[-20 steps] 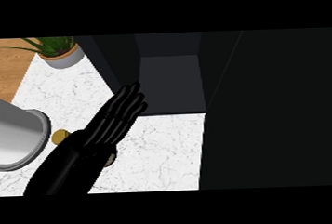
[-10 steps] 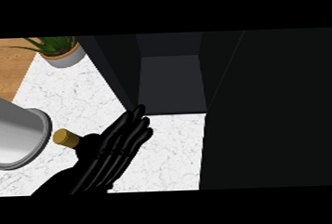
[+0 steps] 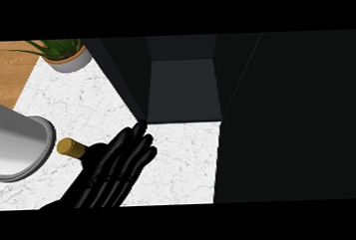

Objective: Pick up the wine, place it into the cabinet and close the cabinet

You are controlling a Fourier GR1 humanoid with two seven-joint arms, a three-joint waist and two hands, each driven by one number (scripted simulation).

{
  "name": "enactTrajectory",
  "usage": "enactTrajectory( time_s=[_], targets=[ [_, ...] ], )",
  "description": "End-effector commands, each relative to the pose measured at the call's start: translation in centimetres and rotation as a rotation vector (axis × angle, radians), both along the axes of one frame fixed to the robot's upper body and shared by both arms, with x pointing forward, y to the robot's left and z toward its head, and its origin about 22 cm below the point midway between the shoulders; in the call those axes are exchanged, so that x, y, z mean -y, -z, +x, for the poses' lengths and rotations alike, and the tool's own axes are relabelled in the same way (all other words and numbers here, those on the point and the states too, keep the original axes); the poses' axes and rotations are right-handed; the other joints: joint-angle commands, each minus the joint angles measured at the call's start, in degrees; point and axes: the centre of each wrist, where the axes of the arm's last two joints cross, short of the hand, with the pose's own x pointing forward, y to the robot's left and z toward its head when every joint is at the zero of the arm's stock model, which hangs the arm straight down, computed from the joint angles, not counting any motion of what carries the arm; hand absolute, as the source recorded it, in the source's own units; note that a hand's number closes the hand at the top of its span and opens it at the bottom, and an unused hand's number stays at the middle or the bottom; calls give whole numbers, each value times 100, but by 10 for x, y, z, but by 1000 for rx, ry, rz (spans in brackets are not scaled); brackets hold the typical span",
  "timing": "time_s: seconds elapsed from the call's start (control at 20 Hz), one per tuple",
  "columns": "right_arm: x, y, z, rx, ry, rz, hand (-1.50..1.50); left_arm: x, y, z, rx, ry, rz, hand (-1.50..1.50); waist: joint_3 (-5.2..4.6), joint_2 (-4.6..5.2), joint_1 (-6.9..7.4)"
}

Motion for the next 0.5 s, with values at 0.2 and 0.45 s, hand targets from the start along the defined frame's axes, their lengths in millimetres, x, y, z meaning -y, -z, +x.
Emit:
enactTrajectory(
  time_s=[0.2, 0.45],
  targets=[
    [9, -37, -41, 70, -15, 8, -150, 3, -10, -15, 43, -53, -22, -150, 1, -2, 0],
    [8, -36, -46, 69, -14, 14, -150, -19, -20, -8, 38, -101, -1, -150, 1, 3, -44]
  ],
)
